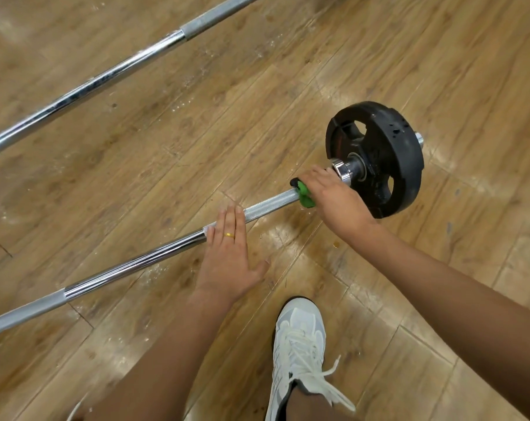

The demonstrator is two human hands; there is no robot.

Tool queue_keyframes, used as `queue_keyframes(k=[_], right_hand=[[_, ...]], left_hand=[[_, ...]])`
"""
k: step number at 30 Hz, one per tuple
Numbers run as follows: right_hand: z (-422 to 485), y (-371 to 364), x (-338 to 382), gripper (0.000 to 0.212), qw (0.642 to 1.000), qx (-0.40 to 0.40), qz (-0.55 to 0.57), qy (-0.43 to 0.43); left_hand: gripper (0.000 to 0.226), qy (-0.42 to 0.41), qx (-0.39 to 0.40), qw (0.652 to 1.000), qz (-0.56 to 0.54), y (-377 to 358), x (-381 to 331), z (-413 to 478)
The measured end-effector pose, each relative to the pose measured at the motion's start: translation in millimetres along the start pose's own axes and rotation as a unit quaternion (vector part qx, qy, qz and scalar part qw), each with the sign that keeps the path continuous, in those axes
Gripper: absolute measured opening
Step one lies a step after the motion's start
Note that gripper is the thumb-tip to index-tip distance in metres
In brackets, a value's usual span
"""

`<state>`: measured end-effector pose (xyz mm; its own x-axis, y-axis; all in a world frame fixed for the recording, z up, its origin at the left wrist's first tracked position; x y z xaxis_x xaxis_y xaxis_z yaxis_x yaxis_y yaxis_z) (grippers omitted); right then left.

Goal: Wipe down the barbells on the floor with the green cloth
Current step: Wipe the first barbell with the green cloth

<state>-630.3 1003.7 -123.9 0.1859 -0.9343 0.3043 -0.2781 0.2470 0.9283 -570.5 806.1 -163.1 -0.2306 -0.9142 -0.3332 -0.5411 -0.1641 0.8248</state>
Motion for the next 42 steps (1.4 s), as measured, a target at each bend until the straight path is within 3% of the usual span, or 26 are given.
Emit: queue_keyframes(k=[5,9,14,17,22,26,30,34,39,42], right_hand=[[-29.3,-9.2,19.7,0.068,0.997,-0.012,-0.063,0.043],[-46.2,-7.9,6.9,0.066,0.997,-0.035,-0.064,-0.009],[-61.9,-15.5,11.8,0.064,0.997,-0.026,-0.069,-0.005],[-72.8,-16.1,2.8,0.067,0.997,-0.025,-0.042,-0.054],[-92.8,-26.5,17.3,0.065,0.998,-0.005,-0.057,-0.011],[-108.9,-23.2,4.6,0.063,0.996,-0.026,-0.023,-0.077],[-118.6,-33.5,27.2,0.056,0.999,-0.024,-0.041,-0.013],[-127.0,-27.9,-0.4,0.066,0.994,-0.041,-0.011,-0.099],[-130.4,-41.9,27.3,0.059,0.999,-0.017,-0.043,0.002],[-128.4,-33.1,0.8,0.065,0.997,-0.028,-0.02,-0.072]], left_hand=[[0.108,0.004,0.007,1.0,0.02,-12.3,-11.7,-19.1],[0.102,0.019,-0.006,0.999,0.041,-22.8,-21.5,-35.8],[0.092,0.005,-0.046,0.997,0.063,-24.8,-38.7,-48.9],[0.09,-0.002,-0.024,0.998,0.056,-30.6,-40.8,-48.3],[0.096,-0.017,0.001,0.998,0.059,-46.2,-48.2,-62.5],[0.102,-0.023,0.013,0.998,0.057,-58.3,-51.5,-70.1],[0.103,-0.027,0.01,0.998,0.055,-65.9,-56.6,-78.1],[0.103,-0.026,0.008,0.998,0.065,-71.3,-58.3,-83.9],[0.104,-0.026,0.009,0.997,0.065,-73.7,-61.6,-87.4],[0.103,-0.026,0.011,0.997,0.066,-74.0,-59.4,-87.3]])
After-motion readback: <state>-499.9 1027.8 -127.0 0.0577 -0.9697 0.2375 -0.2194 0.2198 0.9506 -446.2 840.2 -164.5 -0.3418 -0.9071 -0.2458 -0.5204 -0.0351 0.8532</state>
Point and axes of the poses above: each hand's wrist, its own z-axis towards the middle knuckle, its own y-axis out of the back of the hand, x = y × z, the point moved 10 cm from there along z, towards the middle knuckle, and after that the axes turned 10 degrees about x, right-handed, at the moved point
